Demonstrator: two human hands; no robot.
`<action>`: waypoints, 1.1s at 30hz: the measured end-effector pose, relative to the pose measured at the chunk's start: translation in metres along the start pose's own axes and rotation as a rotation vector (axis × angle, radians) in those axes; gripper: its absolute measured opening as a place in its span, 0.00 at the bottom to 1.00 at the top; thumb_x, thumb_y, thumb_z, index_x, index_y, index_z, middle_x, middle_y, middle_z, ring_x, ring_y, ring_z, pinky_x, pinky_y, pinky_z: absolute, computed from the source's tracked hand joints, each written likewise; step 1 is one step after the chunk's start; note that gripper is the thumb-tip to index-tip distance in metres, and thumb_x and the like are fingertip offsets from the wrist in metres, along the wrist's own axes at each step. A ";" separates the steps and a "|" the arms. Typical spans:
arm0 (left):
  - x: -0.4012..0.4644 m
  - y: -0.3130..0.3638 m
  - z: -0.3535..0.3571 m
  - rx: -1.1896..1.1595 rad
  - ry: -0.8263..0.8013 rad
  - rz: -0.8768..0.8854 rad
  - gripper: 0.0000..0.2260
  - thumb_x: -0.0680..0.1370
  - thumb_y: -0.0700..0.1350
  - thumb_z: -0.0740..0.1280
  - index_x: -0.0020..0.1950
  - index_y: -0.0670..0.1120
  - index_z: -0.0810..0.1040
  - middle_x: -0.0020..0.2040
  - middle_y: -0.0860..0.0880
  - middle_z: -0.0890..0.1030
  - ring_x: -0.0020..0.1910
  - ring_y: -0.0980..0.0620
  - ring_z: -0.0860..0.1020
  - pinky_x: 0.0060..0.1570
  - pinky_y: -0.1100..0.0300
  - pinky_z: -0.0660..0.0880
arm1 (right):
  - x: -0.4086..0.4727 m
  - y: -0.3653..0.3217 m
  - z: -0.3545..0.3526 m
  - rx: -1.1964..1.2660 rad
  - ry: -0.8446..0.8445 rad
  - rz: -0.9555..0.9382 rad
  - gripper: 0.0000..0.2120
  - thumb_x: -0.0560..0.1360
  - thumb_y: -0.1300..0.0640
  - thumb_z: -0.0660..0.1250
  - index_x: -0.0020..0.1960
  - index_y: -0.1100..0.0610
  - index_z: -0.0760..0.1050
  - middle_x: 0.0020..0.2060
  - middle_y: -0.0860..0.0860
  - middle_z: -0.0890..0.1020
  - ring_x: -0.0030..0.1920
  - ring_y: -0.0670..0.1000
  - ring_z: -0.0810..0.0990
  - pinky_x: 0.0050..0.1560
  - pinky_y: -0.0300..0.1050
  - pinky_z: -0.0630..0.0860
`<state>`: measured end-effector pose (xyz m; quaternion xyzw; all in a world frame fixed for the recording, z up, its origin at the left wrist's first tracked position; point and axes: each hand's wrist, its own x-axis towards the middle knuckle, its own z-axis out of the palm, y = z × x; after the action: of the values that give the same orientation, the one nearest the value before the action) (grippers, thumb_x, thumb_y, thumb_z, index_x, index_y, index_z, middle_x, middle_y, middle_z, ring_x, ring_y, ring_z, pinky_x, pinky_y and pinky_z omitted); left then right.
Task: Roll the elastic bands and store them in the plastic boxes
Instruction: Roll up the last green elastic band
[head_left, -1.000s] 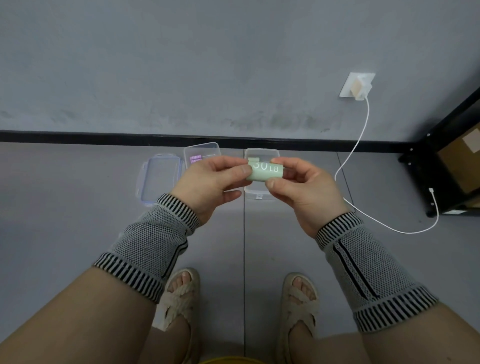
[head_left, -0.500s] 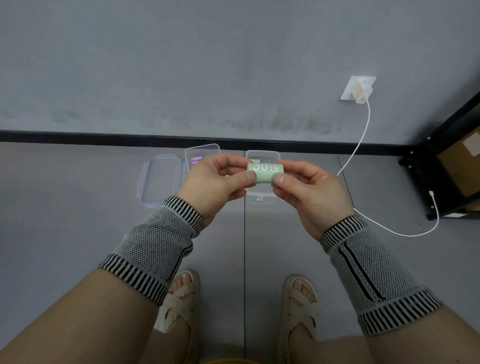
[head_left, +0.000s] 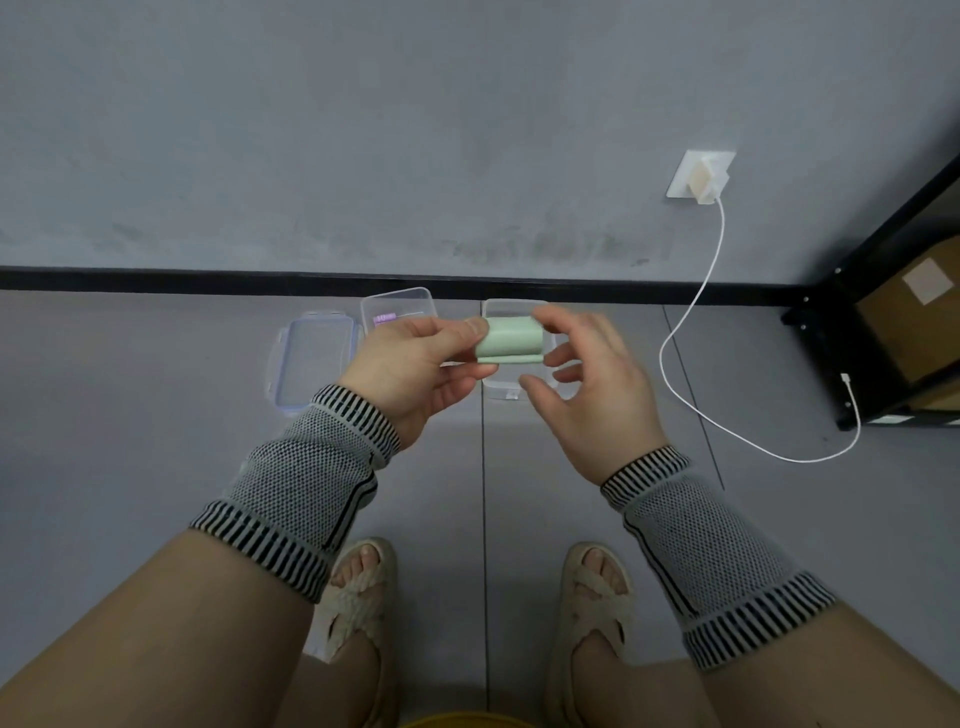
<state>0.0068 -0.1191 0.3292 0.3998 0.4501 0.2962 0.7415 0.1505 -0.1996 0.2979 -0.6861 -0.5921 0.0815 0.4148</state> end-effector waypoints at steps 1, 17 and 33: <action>-0.001 0.000 -0.001 0.003 -0.008 -0.008 0.05 0.76 0.43 0.68 0.48 0.42 0.78 0.39 0.46 0.82 0.34 0.53 0.82 0.32 0.67 0.76 | 0.000 -0.001 0.001 -0.020 0.029 -0.029 0.24 0.69 0.63 0.73 0.63 0.54 0.73 0.51 0.44 0.72 0.44 0.43 0.75 0.47 0.29 0.72; -0.009 -0.002 0.004 0.128 0.002 -0.022 0.01 0.75 0.38 0.68 0.45 0.43 0.78 0.40 0.46 0.82 0.36 0.52 0.82 0.31 0.66 0.76 | 0.002 0.000 -0.008 -0.010 0.028 -0.049 0.15 0.67 0.66 0.74 0.53 0.56 0.78 0.44 0.44 0.74 0.39 0.46 0.77 0.45 0.46 0.80; 0.255 -0.109 -0.015 0.192 0.128 -0.125 0.06 0.75 0.40 0.68 0.51 0.41 0.79 0.46 0.42 0.83 0.43 0.48 0.84 0.38 0.62 0.79 | 0.091 0.204 0.144 0.564 -0.039 0.690 0.11 0.70 0.60 0.73 0.51 0.49 0.80 0.44 0.46 0.83 0.46 0.46 0.83 0.52 0.45 0.80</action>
<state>0.1087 0.0347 0.1215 0.4206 0.5467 0.2299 0.6866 0.2418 -0.0419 0.1043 -0.7019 -0.2910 0.3860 0.5231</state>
